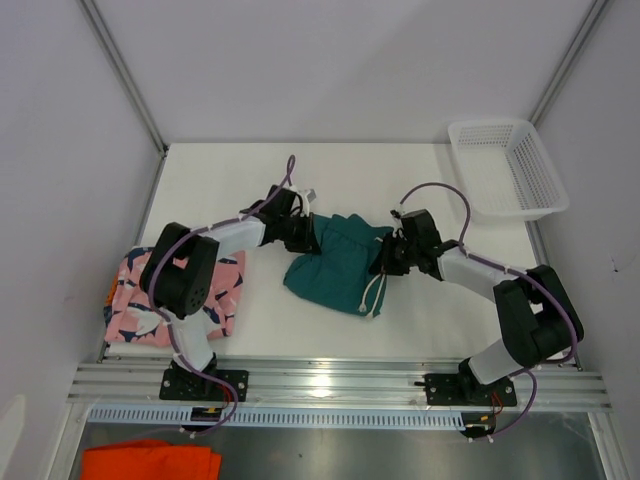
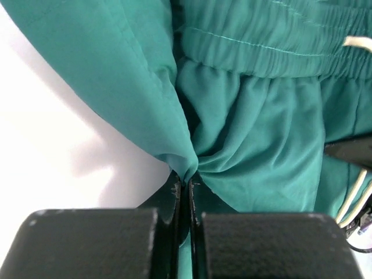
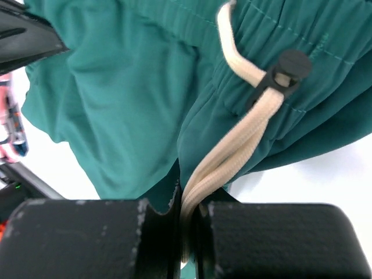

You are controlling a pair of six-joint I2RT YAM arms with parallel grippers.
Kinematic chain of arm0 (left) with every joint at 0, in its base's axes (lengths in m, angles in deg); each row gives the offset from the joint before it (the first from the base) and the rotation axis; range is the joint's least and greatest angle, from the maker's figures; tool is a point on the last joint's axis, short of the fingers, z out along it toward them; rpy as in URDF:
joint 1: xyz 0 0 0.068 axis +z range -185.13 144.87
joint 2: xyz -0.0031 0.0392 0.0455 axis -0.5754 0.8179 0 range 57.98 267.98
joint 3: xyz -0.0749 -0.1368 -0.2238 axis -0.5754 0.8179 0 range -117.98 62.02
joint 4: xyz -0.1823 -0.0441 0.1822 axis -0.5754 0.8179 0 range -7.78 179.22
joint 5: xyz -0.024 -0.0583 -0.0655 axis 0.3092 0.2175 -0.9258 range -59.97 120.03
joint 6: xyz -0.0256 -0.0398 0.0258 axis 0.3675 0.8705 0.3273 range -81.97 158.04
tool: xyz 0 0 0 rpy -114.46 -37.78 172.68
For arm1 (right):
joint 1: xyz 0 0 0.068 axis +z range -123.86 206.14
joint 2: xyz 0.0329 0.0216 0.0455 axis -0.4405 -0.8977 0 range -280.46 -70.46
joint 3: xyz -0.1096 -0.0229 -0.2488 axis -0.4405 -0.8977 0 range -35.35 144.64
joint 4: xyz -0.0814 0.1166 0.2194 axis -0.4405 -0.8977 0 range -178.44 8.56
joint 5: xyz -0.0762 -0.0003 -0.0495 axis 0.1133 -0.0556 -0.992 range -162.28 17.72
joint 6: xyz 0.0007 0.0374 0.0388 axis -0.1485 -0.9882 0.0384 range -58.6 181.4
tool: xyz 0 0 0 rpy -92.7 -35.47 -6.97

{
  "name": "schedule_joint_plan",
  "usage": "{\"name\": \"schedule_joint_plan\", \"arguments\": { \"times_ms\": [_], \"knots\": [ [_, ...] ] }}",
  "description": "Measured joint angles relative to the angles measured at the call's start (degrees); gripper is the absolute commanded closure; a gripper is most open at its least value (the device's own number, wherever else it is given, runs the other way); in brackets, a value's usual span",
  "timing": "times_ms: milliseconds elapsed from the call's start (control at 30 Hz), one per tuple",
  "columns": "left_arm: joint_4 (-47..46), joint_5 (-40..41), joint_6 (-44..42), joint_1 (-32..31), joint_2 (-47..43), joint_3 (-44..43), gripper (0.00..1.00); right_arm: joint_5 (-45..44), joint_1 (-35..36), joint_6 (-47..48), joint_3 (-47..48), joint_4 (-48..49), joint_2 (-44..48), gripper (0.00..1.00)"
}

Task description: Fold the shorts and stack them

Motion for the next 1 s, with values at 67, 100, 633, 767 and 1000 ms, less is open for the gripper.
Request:
{"name": "schedule_joint_plan", "arguments": {
  "times_ms": [67,100,633,767,1000],
  "knots": [
    [4.42,2.40,-0.15,-0.11,-2.25,-1.25,1.00,-0.20,1.64,-1.25,0.94,0.17,0.44,1.00],
    [7.13,3.85,-0.20,-0.17,-3.54,-2.43,1.00,-0.31,2.58,-1.90,1.44,0.46,0.72,1.00],
    [39.76,23.32,0.22,18.47,-37.00,-9.66,1.00,-6.62,28.61,-8.00,31.91,5.42,-10.67,1.00],
    [44.54,25.64,-0.70,26.69,-43.17,-8.00,1.00,-6.27,32.72,-8.61,38.80,6.95,-17.79,1.00],
    [47.23,26.56,-3.02,41.99,-52.02,2.34,1.00,-5.16,37.62,-9.44,45.03,9.31,-28.17,1.00]
  ]
}}
